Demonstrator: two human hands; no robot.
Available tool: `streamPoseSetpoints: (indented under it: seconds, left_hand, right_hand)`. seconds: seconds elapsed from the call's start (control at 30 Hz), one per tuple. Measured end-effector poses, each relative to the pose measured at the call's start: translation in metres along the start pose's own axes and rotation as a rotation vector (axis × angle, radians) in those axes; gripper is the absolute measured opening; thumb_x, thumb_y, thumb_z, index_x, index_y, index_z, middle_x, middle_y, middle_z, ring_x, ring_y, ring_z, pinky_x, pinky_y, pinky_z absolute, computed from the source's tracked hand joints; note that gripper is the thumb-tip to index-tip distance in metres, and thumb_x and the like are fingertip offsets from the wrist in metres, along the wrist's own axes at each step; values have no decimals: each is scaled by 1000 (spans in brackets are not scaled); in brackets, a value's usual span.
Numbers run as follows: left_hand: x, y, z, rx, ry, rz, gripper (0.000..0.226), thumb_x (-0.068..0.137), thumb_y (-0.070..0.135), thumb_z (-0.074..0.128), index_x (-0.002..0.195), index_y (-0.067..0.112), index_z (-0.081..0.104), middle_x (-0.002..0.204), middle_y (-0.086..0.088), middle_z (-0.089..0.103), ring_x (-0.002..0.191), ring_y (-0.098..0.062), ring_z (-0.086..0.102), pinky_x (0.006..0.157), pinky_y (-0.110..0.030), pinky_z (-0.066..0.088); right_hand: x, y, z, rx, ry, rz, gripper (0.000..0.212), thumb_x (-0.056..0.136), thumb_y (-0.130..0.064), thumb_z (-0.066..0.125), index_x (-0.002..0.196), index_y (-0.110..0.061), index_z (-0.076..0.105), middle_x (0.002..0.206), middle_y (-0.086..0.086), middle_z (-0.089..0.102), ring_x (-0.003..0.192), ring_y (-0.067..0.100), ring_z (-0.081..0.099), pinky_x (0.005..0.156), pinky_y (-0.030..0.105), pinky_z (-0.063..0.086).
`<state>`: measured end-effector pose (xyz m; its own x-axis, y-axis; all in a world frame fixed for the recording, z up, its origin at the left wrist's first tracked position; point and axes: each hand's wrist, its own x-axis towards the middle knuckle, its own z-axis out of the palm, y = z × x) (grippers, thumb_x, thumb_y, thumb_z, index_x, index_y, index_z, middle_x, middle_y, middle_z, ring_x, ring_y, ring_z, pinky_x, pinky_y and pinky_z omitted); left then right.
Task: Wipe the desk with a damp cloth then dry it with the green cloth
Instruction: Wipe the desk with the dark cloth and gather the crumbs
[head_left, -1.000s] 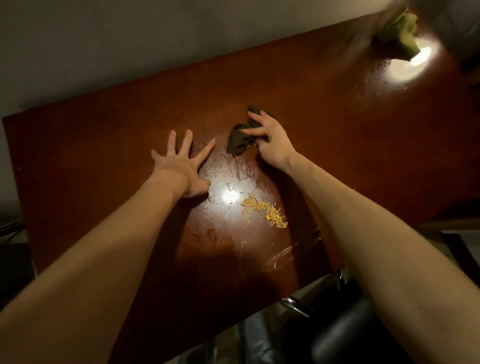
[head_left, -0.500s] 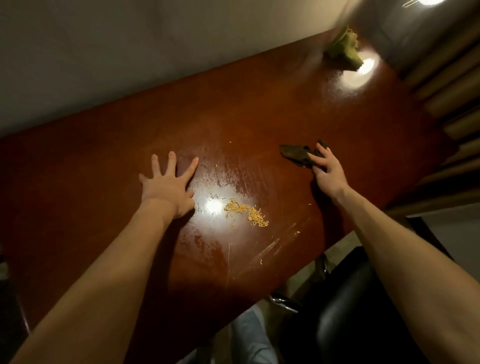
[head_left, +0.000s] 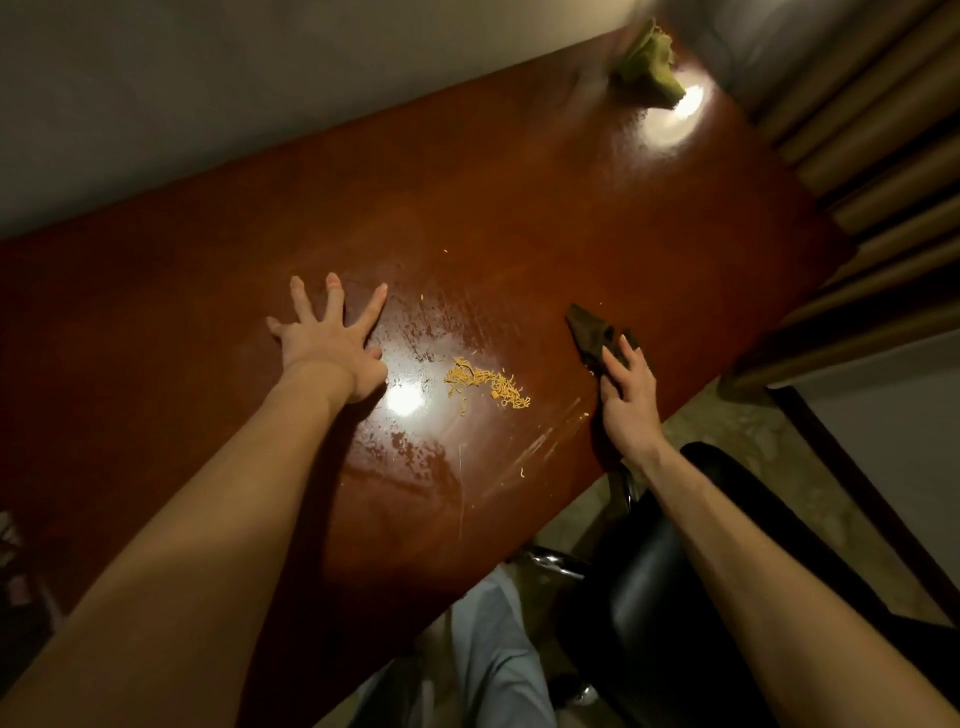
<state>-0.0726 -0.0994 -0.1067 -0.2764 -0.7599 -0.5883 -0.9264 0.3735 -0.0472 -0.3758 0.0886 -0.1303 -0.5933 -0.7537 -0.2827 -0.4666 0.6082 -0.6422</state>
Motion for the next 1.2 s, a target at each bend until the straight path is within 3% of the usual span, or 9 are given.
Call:
streamPoseSetpoints:
  seconds: [0.43,0.57,0.7,0.83,1.03,1.2]
  left_hand:
    - [-3,0,-1,-28,-16,-1,77,106,58,27,153,48,-33,170,-10,-28,153,-51,-23,121,-73,16]
    - [-2,-2,-1,-27,-20,6,76,105,57,26,152,49,-34,169,-10,-30,153,-50,-24,122,-72,15]
    - [2,1,1,-1,-39,-15,76,105,57,24,149,49,-38,167,-10,-33,152,-50,-26,122,-71,15]
    - [4,3,1,13,-54,-22,77,105,57,22,146,47,-43,165,-11,-36,151,-50,-28,122,-71,14]
    - [3,5,0,14,-74,-32,79,105,57,20,144,44,-47,163,-13,-39,149,-52,-30,122,-72,12]
    - [5,8,1,1,-74,-55,76,105,54,16,142,41,-50,160,-14,-42,147,-53,-32,122,-72,12]
  right_hand:
    - [-81,-57,96,128,82,12,57,103,1,47,150,-31,48,167,-16,19,156,5,0,128,37,-5]
    - [-58,-51,82,183,75,18,57,103,1,46,150,-31,48,167,-16,19,156,5,1,128,38,-3]
    - [-10,-46,61,187,242,145,52,105,-2,45,150,-27,50,169,-9,21,157,11,4,128,47,4]
    - [34,-40,46,140,361,252,49,107,-6,43,151,-26,49,170,-7,20,158,15,4,128,47,6]
    - [89,-36,17,197,344,159,44,107,-6,45,147,-22,55,166,-5,31,157,16,16,127,47,18]
    - [135,-48,-7,175,100,-69,43,104,-1,48,139,-20,64,160,-4,41,154,15,24,127,40,22]
